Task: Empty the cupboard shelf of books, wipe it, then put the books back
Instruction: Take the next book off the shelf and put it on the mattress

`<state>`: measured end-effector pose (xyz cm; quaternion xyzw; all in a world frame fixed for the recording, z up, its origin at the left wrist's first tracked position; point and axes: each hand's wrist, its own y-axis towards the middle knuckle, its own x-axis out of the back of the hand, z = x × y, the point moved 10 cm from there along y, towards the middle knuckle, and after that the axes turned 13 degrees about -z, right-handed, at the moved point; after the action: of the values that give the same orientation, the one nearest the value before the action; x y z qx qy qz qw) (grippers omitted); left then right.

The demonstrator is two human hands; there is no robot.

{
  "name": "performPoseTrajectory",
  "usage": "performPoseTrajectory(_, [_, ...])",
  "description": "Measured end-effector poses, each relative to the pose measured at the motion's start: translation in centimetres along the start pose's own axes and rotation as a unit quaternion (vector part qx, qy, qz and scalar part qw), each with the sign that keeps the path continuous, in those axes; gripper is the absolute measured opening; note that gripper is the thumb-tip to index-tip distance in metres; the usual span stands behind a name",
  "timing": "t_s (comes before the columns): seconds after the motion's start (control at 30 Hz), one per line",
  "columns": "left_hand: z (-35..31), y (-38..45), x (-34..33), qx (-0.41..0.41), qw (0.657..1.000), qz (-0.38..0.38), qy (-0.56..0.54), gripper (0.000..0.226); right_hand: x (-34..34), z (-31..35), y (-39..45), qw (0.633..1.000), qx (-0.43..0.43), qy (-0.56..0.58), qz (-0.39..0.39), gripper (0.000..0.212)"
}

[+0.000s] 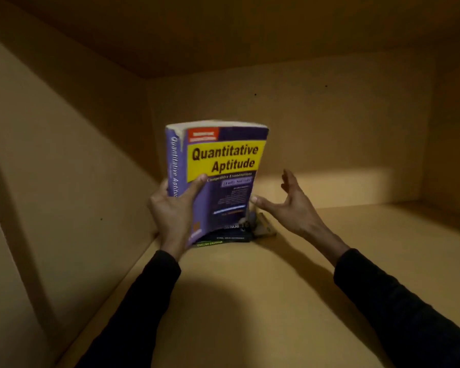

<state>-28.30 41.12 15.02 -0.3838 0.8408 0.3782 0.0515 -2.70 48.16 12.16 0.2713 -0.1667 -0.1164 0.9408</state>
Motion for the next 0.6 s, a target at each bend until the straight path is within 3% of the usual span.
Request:
performPoseTrajectory(0.07, [-0.2,-1.1,-0.5,0.061,0.996,0.002,-0.071,0.026,0.3,0.7,-0.3,0.997,-0.012,0.077,0.023,0.117])
performPoseTrajectory(0.1, [-0.4,-1.8,-0.9,0.093,0.991,0.01,-0.099,0.025,0.5,1.5,-0.4,0.993,-0.008,0.11,0.036,0.105])
performPoseTrajectory(0.2, [-0.9,-4.6,-2.5,0.185,0.969,0.052,-0.154,0.024,2.3,3.9,-1.8,0.985,0.006,0.159,0.063,0.029])
performPoseTrajectory(0.23, [-1.2,-5.5,-2.9,0.203,0.965,0.067,-0.155,0.024,3.0,4.4,-2.7,0.981,-0.006,0.179,0.07,0.017])
performPoseTrajectory(0.47, [-2.8,-11.4,-4.1,0.287,0.943,0.148,-0.074,0.029,8.2,2.0,-9.0,0.972,-0.077,0.219,0.039,0.012])
performPoseTrajectory(0.6, [-3.4,-14.1,-4.1,0.288,0.945,0.15,-0.048,0.021,10.2,0.7,-10.8,0.971,-0.113,0.208,0.039,0.027])
